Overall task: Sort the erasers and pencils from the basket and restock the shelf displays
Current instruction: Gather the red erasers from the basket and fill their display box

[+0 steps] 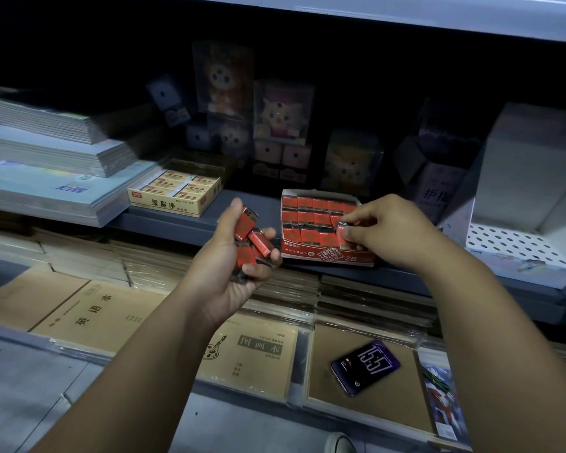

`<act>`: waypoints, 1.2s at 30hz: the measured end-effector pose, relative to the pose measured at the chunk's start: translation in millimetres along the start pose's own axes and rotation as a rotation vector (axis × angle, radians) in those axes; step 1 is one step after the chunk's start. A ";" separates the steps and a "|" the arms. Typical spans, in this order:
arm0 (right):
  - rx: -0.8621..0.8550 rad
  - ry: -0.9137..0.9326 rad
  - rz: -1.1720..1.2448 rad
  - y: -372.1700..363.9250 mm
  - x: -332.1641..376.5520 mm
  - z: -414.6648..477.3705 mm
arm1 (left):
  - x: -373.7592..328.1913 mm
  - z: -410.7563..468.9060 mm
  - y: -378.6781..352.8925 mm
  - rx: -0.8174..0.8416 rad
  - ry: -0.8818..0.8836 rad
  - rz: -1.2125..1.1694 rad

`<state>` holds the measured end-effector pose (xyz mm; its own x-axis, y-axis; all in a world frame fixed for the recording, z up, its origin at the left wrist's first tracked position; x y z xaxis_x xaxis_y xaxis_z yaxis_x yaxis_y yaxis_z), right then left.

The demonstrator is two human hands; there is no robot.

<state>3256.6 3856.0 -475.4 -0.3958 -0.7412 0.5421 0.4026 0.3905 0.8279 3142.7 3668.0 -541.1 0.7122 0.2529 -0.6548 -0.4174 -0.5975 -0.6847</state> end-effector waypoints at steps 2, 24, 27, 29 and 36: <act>0.003 -0.003 -0.054 -2.1 1.2 1.2 | 0.1 0.6 0.0 0.003 0.004 -0.001; -0.215 0.012 -0.160 -12.1 10.8 -2.1 | 2.3 -0.1 1.9 -0.038 0.010 0.048; -0.244 0.123 -0.105 -22.4 27.5 -2.5 | 1.1 0.1 3.1 -0.035 0.001 0.059; -0.219 0.223 0.088 -30.4 44.3 -5.0 | 0.6 0.2 3.5 -0.023 0.000 0.070; -0.006 0.273 0.404 -62.7 74.4 -8.5 | -1.2 0.2 5.7 0.062 -0.054 0.184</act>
<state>3208.9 3771.7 -488.2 0.0239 -0.6473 0.7619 0.4842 0.6743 0.5576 3139.3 3664.4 -544.3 0.5902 0.1850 -0.7858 -0.5731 -0.5895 -0.5692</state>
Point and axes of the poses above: each hand's wrist, its own z-axis towards the middle knuckle, its own y-axis out of the back of the hand, x = y × z, the point moved 2 cm from there along z, towards the middle knuckle, and after that the axes turned 3 degrees about y, right-handed, at the moved point
